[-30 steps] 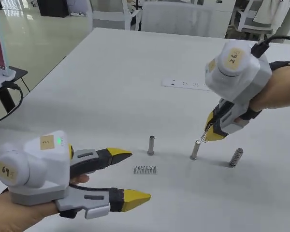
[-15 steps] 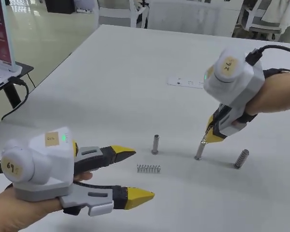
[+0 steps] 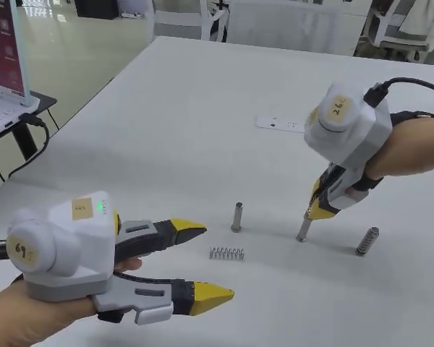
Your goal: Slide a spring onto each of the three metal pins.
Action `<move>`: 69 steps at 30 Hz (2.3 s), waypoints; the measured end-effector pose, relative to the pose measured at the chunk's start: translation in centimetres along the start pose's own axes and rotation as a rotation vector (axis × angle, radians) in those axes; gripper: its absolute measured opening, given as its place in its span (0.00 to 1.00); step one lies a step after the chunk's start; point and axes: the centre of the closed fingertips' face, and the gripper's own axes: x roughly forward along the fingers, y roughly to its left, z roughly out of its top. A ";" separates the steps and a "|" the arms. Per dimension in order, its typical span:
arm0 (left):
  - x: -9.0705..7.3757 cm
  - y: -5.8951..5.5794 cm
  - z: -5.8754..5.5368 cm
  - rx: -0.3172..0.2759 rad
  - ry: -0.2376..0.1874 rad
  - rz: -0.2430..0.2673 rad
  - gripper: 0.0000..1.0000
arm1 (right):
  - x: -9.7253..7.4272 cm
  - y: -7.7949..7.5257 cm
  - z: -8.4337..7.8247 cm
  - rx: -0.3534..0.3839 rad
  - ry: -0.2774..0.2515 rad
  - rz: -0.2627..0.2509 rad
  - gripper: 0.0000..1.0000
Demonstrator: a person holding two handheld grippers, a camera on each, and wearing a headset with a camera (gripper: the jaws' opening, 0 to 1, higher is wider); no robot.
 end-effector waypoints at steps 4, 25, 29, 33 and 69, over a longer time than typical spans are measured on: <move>0.0 0.0 0.0 0.000 -0.001 0.001 0.51 | 0.7 0.1 -0.2 0.006 0.008 0.011 0.09; -0.1 0.0 0.0 -0.001 0.001 0.000 0.51 | 3.9 1.0 -0.8 0.029 0.023 0.028 0.09; -0.1 0.0 0.0 -0.001 0.001 0.001 0.51 | 4.5 0.9 -1.0 0.031 0.028 0.028 0.09; -0.1 0.0 0.0 -0.002 0.000 0.002 0.51 | 4.7 0.8 -1.1 0.035 0.030 0.026 0.09; -0.1 -0.1 0.1 0.004 0.000 -0.003 0.51 | 3.7 0.9 -0.2 0.015 -0.004 -0.006 0.17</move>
